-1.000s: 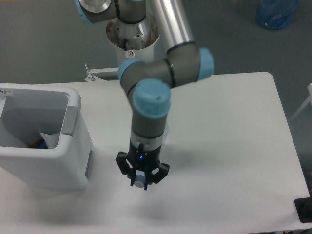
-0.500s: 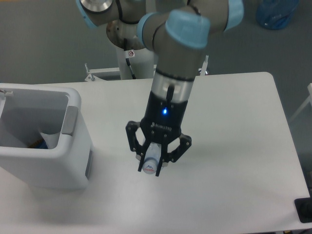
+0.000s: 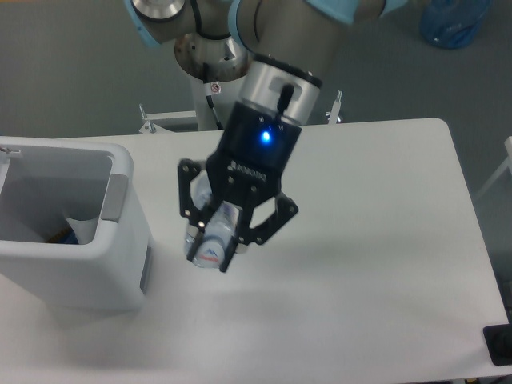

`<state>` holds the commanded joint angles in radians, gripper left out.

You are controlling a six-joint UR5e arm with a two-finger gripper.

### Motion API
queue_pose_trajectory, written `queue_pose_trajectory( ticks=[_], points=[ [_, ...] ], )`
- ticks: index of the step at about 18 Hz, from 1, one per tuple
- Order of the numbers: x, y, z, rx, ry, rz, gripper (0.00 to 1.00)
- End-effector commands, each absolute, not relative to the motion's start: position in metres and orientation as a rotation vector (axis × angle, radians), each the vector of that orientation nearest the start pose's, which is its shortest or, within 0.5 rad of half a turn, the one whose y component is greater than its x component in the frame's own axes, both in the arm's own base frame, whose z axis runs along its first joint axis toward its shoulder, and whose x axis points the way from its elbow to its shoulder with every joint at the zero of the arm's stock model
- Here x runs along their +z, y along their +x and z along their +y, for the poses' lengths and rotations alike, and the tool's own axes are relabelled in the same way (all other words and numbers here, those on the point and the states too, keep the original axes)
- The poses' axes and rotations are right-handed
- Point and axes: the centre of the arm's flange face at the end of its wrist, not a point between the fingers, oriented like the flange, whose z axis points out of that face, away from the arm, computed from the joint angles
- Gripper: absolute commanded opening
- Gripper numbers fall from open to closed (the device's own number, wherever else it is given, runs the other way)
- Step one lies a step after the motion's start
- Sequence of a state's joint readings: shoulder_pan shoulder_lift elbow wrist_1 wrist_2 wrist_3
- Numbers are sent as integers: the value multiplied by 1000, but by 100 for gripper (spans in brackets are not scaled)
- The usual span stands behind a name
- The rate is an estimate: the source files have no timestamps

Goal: Place the trash in the trash can
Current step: 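Lift the bottle upright and carry it toward the trash bin, then lower the bottle into the bin and open the gripper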

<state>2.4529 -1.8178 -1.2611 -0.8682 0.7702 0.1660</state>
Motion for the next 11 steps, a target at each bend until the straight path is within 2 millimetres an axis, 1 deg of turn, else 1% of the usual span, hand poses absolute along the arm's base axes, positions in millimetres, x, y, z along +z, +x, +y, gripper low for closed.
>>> queue_pose_trajectory(
  ticks=[2,3,4,6,8,10,11],
  points=[
    [634,-336,552,-403,-2042,-415,0],
    [636,-331,555,-423,-2038,-415,0],
    [637,-320,561,-439,-2041,-405,0],
    [633,-301,573,-470,-2054,-380,0],
    [628,-289,583,-489,-2064,-359,0],
    [617,-271,603,-518,-2077,-319,0],
    [616,-260,609,-533,-2083,-302,0]
  ],
)
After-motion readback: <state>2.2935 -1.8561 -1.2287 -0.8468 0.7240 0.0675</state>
